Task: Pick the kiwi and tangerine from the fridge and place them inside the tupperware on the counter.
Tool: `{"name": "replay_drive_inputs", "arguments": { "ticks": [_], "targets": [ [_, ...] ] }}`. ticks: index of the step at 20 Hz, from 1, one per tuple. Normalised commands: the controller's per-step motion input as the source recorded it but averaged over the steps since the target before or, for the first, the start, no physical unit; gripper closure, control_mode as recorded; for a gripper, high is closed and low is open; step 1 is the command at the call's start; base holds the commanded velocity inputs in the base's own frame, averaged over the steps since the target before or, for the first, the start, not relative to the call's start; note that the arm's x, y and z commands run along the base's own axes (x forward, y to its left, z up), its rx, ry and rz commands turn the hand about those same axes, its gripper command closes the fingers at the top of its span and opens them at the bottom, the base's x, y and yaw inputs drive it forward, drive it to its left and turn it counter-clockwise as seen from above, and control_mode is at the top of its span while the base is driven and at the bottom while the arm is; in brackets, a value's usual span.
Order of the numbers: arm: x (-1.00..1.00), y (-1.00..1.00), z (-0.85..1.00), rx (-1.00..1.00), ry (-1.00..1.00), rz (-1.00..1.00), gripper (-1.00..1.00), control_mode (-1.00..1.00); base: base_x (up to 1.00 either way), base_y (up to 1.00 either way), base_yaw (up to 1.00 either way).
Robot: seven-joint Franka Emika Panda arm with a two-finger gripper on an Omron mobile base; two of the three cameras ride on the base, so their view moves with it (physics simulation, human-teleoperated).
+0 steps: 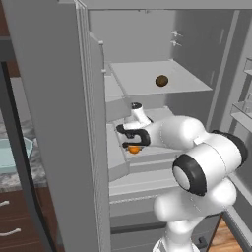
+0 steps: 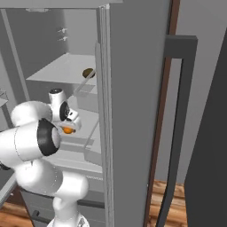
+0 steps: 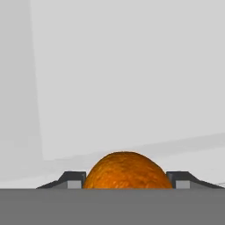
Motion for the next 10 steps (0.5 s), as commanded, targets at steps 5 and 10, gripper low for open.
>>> {"name": "replay_drive_inputs", "arguments": {
  "ticks": [5, 10],
  "targets": [
    [-0.79, -0.28, 0.35, 0.0, -0.19, 0.0, 1.0, -1.0, 0.0, 0.0, 0.0],
    [-0.44, -0.37, 0.71, 0.0, 0.0, 0.0, 1.0, -1.0, 0.0, 0.0, 0.0]
  ]
}}
